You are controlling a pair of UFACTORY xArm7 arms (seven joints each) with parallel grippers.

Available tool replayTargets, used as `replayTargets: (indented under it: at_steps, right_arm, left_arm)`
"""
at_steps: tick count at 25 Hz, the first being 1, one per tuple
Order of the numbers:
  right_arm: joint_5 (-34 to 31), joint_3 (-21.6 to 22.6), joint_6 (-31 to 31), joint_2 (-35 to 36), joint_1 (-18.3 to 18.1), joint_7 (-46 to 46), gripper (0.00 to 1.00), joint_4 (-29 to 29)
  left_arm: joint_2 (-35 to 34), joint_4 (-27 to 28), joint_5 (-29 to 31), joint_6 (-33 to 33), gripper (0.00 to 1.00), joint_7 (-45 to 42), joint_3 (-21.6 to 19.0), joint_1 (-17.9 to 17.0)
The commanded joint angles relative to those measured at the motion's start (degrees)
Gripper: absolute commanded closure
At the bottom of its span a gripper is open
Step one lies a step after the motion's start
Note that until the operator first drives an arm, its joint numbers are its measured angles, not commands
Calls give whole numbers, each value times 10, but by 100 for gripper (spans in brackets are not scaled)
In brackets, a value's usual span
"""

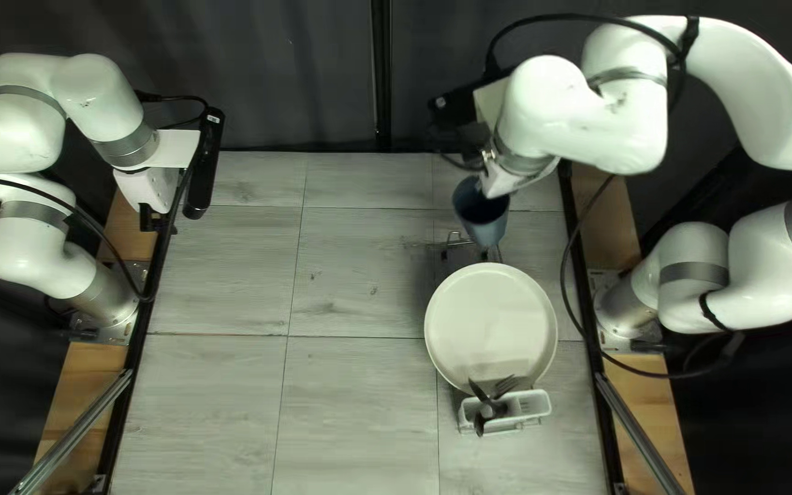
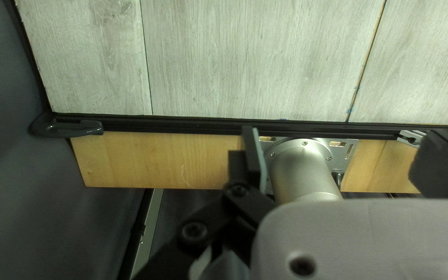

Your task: Pick up and place plate onto table. Place down one fork to the left of the plate. Place spoon and knife to the right of the plate. Place cup above the knife and spoon

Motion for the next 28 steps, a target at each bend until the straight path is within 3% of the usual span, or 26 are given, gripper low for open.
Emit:
replayTargets:
  at_steps: [1, 5, 13, 18, 28]
  right_arm:
    - [13, 13, -19, 59, 28, -62, 100, 50]
    - [11, 15, -50, 89, 38, -101, 100, 68]
    - [8, 9, -164, 140, 44, -177, 100, 60]
    - [-5, 14, -204, 217, 47, -203, 100, 112]
    - [-41, 17, -266, 374, 52, -244, 100, 225]
  left_arm:
    - [-34, 30, 4, 39, 0, -30, -34, 8]
    - [-86, 37, 41, 60, 0, -34, -61, 22]
    - [-180, 25, 101, 89, 0, 6, -44, 41]
    - [-224, 10, 129, 97, 0, 22, -27, 54]
    - [-226, 9, 129, 97, 0, 21, -27, 54]
